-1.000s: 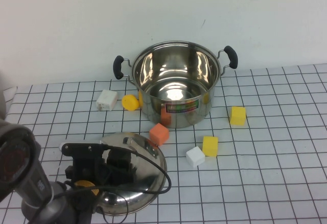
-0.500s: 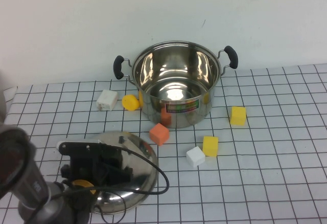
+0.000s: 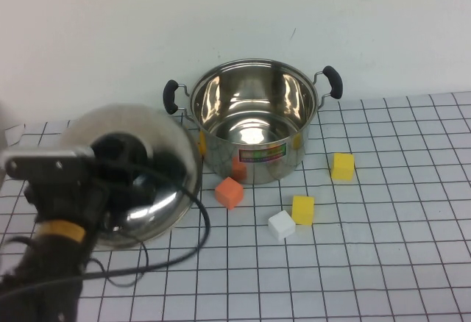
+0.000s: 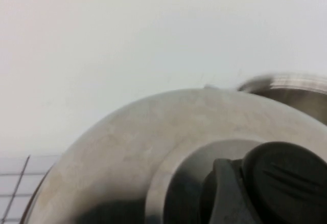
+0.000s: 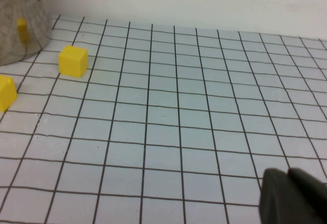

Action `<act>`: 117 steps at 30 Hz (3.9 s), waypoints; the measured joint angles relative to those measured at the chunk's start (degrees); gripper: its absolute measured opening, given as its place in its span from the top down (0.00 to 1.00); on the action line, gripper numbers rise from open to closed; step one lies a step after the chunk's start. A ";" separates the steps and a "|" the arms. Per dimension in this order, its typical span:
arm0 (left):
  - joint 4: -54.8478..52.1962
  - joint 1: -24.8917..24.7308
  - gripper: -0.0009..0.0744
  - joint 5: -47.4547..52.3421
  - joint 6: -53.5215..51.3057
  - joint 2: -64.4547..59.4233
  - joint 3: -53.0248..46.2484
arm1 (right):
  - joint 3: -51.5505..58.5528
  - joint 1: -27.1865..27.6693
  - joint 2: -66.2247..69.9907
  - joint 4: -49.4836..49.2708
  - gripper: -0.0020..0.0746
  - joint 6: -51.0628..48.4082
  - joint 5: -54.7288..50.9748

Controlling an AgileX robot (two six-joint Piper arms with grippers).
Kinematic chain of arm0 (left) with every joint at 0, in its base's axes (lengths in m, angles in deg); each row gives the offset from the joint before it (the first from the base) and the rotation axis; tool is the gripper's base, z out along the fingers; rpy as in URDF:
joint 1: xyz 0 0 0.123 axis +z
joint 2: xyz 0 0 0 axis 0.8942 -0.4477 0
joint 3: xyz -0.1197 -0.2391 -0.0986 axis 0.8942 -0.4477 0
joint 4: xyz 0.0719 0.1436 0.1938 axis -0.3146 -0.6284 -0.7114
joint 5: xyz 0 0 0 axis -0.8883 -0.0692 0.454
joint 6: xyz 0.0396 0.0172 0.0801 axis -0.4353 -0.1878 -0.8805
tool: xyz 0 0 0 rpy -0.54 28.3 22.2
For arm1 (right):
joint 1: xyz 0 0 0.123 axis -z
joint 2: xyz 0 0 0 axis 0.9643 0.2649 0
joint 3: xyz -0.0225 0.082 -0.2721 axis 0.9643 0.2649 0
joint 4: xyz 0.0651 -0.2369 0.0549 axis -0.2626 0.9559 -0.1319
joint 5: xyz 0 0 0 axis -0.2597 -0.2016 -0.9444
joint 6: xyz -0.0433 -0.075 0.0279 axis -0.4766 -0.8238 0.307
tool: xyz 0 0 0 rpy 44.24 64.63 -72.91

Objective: Cover the pot
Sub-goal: Pick up the pot lid, then place the pot lid on the pot

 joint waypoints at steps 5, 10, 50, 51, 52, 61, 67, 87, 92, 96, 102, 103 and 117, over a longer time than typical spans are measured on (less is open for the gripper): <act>-2.46 0.00 0.54 20.09 0.00 8.60 7.84 | 0.00 0.00 0.00 0.00 0.96 0.00 0.00; -7.57 0.00 0.54 35.15 1.39 8.18 21.10 | 0.00 0.00 0.00 0.00 0.96 0.00 0.00; -24.97 -1.12 0.54 42.17 9.83 -37.76 71.25 | 0.00 0.00 0.00 0.00 0.96 0.00 0.00; -24.97 -1.12 0.54 41.99 9.83 -37.76 71.25 | 0.00 0.00 0.00 0.00 0.96 0.00 0.00; -24.97 -1.04 0.54 41.59 9.83 -37.76 71.25 | 0.00 0.00 0.00 0.00 0.96 0.00 0.00; -22.97 0.05 0.54 38.31 11.34 -38.21 71.25 | 0.00 0.00 0.00 0.00 0.96 0.00 0.00; -24.39 0.18 0.55 38.09 12.64 -38.25 71.25 | 0.00 0.00 0.00 0.00 0.96 0.00 0.00; -27.26 0.18 0.55 36.15 16.14 -41.35 71.47 | 0.00 0.00 0.00 0.00 0.96 0.00 0.00; -27.53 0.18 0.55 37.22 16.81 -41.35 71.81 | 0.00 0.00 0.00 0.00 0.96 0.00 0.00; -29.51 0.18 0.55 38.31 19.38 -41.35 72.07 | 0.00 0.00 0.00 0.00 0.96 0.00 0.00; -32.52 0.18 0.55 38.91 20.65 -41.24 72.20 | 0.00 0.00 0.00 0.00 0.96 0.00 0.00; -32.62 0.18 0.55 38.91 20.73 -41.24 72.20 | 0.00 0.00 0.00 0.00 0.96 0.00 0.00; -33.82 0.18 0.24 40.92 21.52 -40.39 72.08 | 0.00 0.00 0.00 0.00 0.96 0.00 0.00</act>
